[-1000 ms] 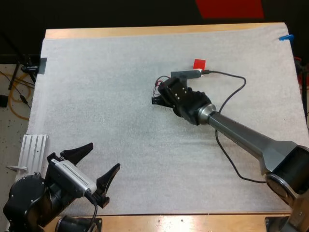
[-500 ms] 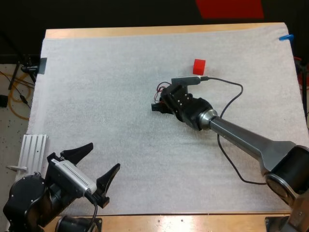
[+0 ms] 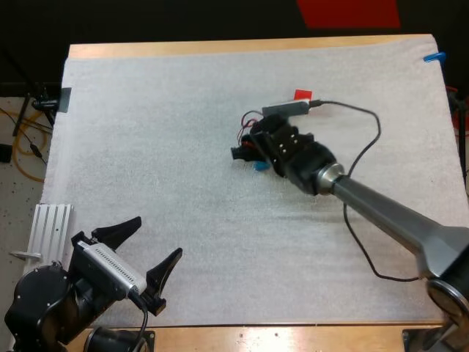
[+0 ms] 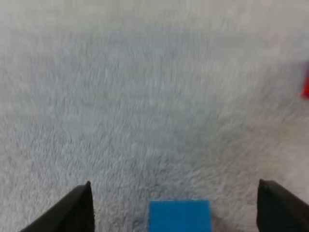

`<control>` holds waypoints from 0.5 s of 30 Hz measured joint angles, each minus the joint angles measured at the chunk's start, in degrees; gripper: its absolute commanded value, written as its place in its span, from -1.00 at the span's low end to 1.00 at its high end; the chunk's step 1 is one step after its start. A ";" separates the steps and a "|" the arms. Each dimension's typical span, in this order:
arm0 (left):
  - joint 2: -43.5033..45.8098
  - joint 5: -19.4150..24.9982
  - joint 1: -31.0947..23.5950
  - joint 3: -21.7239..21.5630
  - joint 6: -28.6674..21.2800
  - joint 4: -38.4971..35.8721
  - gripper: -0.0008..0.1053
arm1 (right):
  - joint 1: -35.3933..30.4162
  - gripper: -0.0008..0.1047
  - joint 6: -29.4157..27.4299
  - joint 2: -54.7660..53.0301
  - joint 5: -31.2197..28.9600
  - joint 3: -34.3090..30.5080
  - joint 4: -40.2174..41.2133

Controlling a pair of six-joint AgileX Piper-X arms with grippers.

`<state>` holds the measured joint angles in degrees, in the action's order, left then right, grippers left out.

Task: Stack red cube on blue cube

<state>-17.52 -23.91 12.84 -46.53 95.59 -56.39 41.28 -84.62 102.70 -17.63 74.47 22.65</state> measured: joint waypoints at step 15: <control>0.00 0.00 0.00 0.00 0.00 0.00 0.44 | -9.89 0.29 -0.04 2.88 -1.30 8.50 4.57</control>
<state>-17.52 -23.91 12.84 -46.53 95.59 -56.39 31.39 -84.66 105.58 -18.92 82.97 27.22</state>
